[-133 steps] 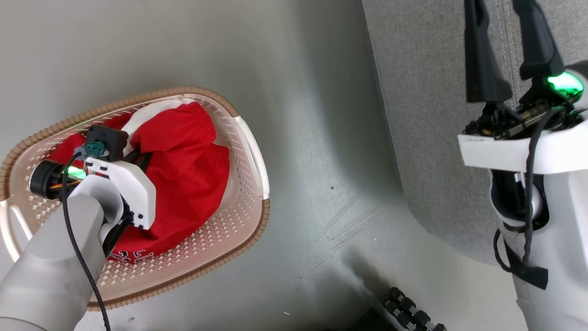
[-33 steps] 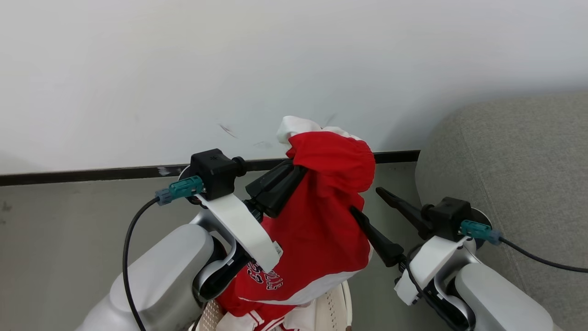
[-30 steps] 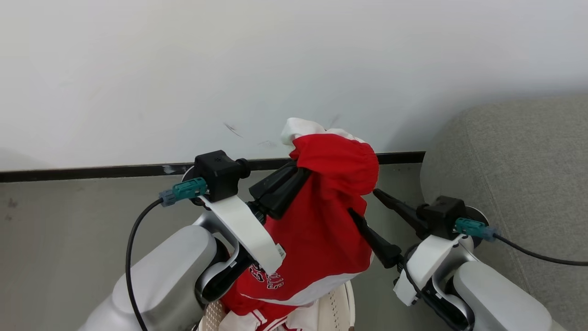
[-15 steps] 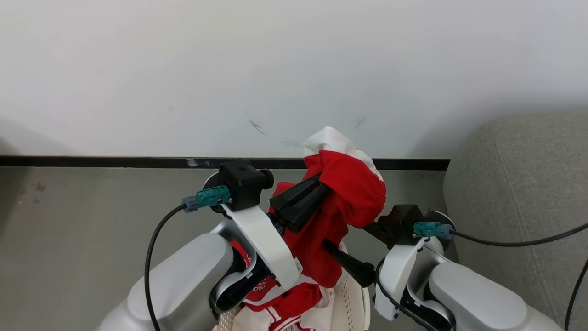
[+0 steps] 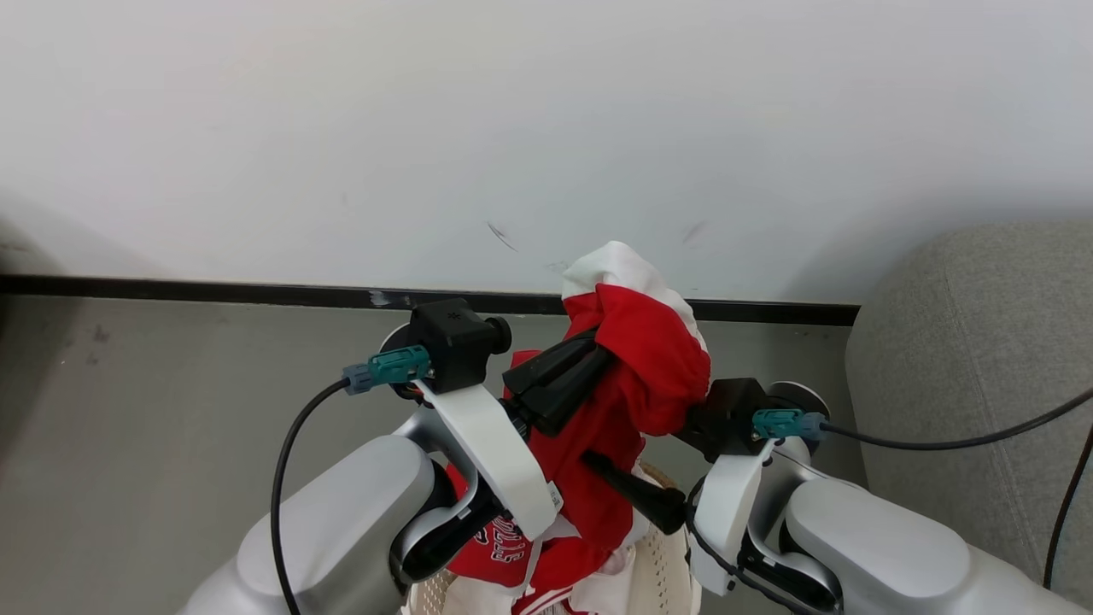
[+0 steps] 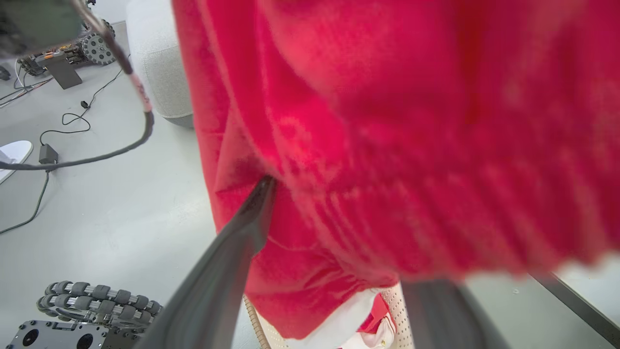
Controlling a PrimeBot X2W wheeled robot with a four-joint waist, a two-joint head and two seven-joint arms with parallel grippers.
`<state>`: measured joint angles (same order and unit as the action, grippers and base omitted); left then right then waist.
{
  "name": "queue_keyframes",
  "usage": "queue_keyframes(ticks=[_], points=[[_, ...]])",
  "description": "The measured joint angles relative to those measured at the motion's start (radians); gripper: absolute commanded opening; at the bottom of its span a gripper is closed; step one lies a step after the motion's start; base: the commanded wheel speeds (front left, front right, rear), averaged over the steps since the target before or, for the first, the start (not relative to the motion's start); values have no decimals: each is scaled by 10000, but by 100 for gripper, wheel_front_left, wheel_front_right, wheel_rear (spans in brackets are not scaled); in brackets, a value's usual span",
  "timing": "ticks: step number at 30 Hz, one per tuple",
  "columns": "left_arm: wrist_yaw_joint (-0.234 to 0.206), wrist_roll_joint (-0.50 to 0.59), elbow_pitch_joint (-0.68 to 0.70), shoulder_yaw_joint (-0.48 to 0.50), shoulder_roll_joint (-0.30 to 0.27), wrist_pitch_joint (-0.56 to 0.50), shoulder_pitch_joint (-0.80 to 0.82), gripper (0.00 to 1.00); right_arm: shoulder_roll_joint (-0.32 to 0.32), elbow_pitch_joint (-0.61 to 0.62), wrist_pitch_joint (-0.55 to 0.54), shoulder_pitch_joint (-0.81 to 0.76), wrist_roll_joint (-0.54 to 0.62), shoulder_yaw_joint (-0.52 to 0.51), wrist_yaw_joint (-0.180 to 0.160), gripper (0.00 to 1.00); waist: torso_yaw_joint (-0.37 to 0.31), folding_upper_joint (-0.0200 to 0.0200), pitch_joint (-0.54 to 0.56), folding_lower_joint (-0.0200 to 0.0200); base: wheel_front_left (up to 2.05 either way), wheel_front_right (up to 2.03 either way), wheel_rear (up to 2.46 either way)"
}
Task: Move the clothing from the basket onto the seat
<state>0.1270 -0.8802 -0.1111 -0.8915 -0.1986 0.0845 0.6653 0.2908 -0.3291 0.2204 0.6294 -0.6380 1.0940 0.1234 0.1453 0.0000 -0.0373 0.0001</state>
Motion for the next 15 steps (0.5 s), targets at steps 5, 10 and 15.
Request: queue_keyframes(ticks=[5, 10, 15], points=[[0, -84, -6, 25, -19, 2, 0, 0, 8, -8, 199, 178, -48, 44, 0, 7, -24, 0, 1, 0, 0, 0, 0], [0, -84, -44, 46, -84, 2, 0, 0, 27, -2, 274, 363, -107, 88, 0, 0, -90, 0, 10, 0, 0, 0, 0], [-12, -104, -178, 102, -207, 2, -5, 0, 188, -33, 276, 353, -253, -75, 0, 0, -169, 0, 15, 0, 0, 0, 0]])
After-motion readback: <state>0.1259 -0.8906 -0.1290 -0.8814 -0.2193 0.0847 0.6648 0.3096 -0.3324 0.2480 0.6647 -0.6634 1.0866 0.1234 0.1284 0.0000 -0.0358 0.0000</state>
